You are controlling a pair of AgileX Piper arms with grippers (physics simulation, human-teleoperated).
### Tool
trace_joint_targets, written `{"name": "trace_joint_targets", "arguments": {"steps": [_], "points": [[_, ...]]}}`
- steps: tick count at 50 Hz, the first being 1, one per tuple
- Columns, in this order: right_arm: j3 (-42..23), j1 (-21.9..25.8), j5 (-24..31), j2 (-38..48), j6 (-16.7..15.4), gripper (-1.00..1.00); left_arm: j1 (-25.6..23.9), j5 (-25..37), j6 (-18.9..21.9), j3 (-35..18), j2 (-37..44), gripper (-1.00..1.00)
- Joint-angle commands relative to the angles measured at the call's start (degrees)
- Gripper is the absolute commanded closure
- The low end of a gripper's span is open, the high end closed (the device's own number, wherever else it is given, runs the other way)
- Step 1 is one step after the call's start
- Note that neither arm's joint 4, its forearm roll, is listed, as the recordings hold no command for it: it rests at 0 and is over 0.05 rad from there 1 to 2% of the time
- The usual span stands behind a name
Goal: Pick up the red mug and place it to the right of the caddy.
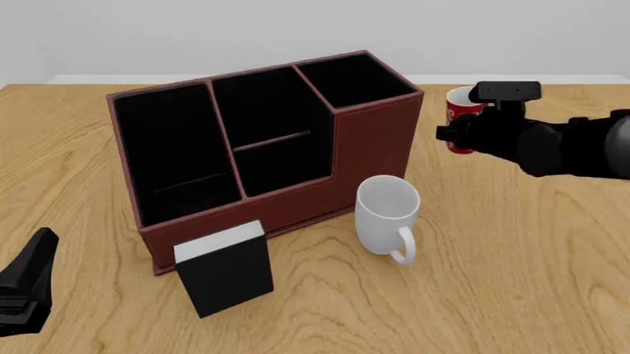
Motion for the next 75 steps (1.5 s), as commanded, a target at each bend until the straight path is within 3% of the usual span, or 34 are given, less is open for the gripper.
{"name": "trace_joint_targets", "arguments": {"steps": [1, 35, 75], "points": [[-3.95, 1.25, -0.25, 4.90, 1.57, 1.00, 0.00, 0.00, 0.00, 0.00, 0.00, -1.00], [-6.36, 3.24, -0.30, 11.92, 5.47, 1.00, 0.00, 0.00, 0.00, 0.00, 0.00, -1.00], [-3.30, 1.90, -1.59, 11.75, 7.03, 1.00, 0.00, 0.00, 0.00, 0.00, 0.00, -1.00]]}}
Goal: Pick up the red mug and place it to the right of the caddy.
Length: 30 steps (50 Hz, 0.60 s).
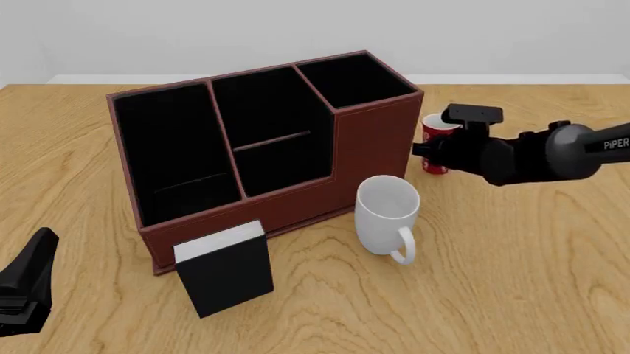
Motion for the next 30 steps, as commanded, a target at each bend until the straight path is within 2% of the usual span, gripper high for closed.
{"name": "trace_joint_targets", "arguments": {"steps": [1, 30], "points": [[1.18, -0.63, -0.17, 0.33, 0.12, 1.00, 0.00, 0.00, 0.00, 0.00, 0.00, -1.00], [4.68, -0.97, -2.57, 0.11, 1.61, 1.00, 0.00, 0.00, 0.00, 0.00, 0.00, -1.00]]}}
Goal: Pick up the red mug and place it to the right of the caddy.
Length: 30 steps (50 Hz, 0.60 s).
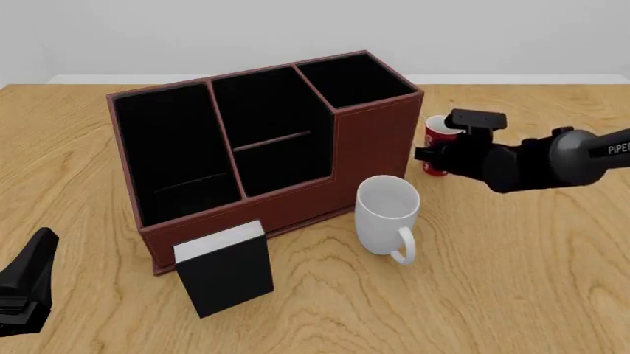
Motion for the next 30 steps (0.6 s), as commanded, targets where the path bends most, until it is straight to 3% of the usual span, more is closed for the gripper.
{"name": "trace_joint_targets", "arguments": {"steps": [1, 30], "points": [[2.23, -0.59, -0.59, 0.69, 0.11, 1.00, 0.00, 0.00, 0.00, 0.00, 0.00, -1.00], [3.81, -1.15, -1.97, 1.00, 0.88, 1.00, 0.00, 0.00, 0.00, 0.00, 0.00, -1.00]]}}
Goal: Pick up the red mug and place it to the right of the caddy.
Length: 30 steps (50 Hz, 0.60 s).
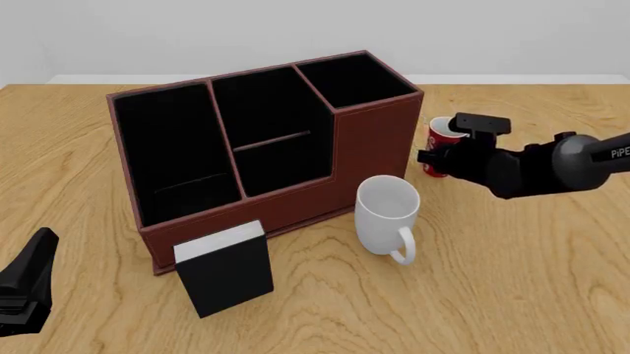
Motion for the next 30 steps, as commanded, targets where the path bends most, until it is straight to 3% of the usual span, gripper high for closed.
{"name": "trace_joint_targets", "arguments": {"steps": [1, 6, 7, 30], "points": [[2.04, -0.70, 0.05, 1.14, -0.19, 1.00, 0.00, 0.00, 0.00, 0.00, 0.00, -1.00], [2.47, -0.75, -0.11, 0.92, -0.16, 1.00, 0.00, 0.00, 0.00, 0.00, 0.00, -1.00], [2.56, -0.70, -0.11, 0.80, -0.08, -1.00, 0.00, 0.00, 0.00, 0.00, 0.00, -1.00], [5.78, -0.72, -0.60, -3.04, 0.90, -1.00, 0.00, 0.00, 0.00, 0.00, 0.00, -1.00]]}}
